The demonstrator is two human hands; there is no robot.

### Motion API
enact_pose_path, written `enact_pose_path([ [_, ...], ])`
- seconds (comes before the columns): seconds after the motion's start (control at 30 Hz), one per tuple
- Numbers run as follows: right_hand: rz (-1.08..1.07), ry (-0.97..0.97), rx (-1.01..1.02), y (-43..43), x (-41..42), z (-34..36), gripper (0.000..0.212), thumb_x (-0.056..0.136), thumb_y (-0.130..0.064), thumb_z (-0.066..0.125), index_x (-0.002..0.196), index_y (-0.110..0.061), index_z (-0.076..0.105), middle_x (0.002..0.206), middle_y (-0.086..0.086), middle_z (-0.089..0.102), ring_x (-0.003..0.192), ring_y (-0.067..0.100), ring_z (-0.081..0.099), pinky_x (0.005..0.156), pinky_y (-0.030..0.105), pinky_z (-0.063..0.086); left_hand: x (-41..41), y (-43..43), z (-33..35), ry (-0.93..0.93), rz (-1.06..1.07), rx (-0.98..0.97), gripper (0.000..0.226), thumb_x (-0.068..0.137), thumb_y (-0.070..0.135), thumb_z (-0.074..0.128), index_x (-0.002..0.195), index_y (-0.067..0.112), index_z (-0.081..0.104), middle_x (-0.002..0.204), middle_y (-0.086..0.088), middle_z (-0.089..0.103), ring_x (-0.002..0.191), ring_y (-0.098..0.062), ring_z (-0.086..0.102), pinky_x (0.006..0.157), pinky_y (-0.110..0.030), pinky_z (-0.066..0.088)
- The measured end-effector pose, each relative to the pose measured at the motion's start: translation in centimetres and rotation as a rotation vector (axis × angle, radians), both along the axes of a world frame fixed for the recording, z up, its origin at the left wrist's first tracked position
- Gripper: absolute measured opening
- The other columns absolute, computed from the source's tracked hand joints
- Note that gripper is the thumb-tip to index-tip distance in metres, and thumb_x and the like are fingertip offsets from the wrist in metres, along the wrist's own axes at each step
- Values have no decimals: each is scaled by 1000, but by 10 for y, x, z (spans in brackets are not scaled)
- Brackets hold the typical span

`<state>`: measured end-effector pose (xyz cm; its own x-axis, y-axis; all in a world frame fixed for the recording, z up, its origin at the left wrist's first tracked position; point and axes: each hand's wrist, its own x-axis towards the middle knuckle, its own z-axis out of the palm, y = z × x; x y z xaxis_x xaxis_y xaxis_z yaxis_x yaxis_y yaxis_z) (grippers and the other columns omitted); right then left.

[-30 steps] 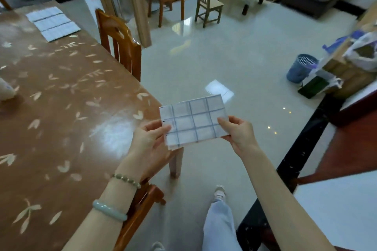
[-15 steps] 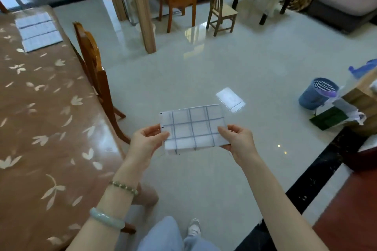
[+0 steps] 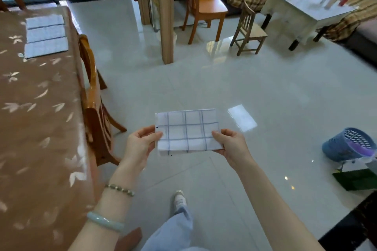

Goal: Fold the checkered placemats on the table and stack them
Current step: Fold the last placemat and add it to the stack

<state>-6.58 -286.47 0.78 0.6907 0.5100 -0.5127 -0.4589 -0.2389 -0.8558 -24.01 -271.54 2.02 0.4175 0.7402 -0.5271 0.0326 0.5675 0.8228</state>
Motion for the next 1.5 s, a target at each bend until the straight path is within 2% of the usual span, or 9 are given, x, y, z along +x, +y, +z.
enact_pose_path([
  [0.13,44,-8,0,62,56,10,5,86,-5,63,81,-5,61,83,12,62,79,21,60,66,31,58,51,54,9,-22,69,-29,22,82,-12,63,92,7,62,85,-8,68,59,-4,68,52,-11,49],
  [0.33,135,22,0,151,123,15,5,86,-5,63,81,-4,62,81,12,62,76,21,60,71,36,56,109,132,14,4,171,-29,22,80,-14,63,91,5,64,65,1,72,57,-7,68,51,-15,52],
  [0.47,225,35,15,220,169,12,6,87,-3,61,81,-3,62,75,10,61,66,16,60,60,28,56,144,187,6,22,220,-36,24,81,-10,64,102,0,64,89,-13,71,76,-21,68,67,-23,58],
  [0.53,268,39,20,259,197,9,6,87,-3,61,82,-3,62,74,8,61,65,15,60,62,29,56,166,218,1,22,261,-43,27,82,-10,64,108,-3,62,97,-17,69,81,-25,67,70,-26,58],
  [0.7,382,56,13,361,266,4,5,86,-4,63,81,-4,63,79,12,60,71,19,59,63,30,56,226,292,1,58,377,-43,27,83,-7,64,109,0,63,94,-13,70,69,-16,69,57,-20,57],
  [0.9,545,23,1,479,332,17,12,86,-6,63,74,-8,62,74,8,59,68,16,60,59,28,52,283,377,12,61,549,-42,29,84,-7,65,112,-1,58,95,-12,67,76,-19,65,52,-16,53],
  [1.1,683,27,-20,589,354,12,14,86,-5,63,72,-8,61,71,6,58,71,18,59,63,31,52,299,457,8,78,689,-16,22,83,-8,65,101,4,61,93,-12,69,78,-19,66,61,-19,56],
  [1.23,753,52,-19,662,349,5,13,86,-5,63,73,-7,60,68,5,58,66,15,58,60,28,53,291,513,-7,88,766,-7,21,81,-7,66,95,7,63,91,-10,71,78,-18,68,58,-21,54],
  [1.5,847,28,14,829,325,5,6,87,-3,61,82,0,60,73,9,56,70,18,57,55,23,54,269,658,-18,116,841,46,17,82,-5,66,94,7,67,95,-14,72,83,-25,65,75,-33,51],
])
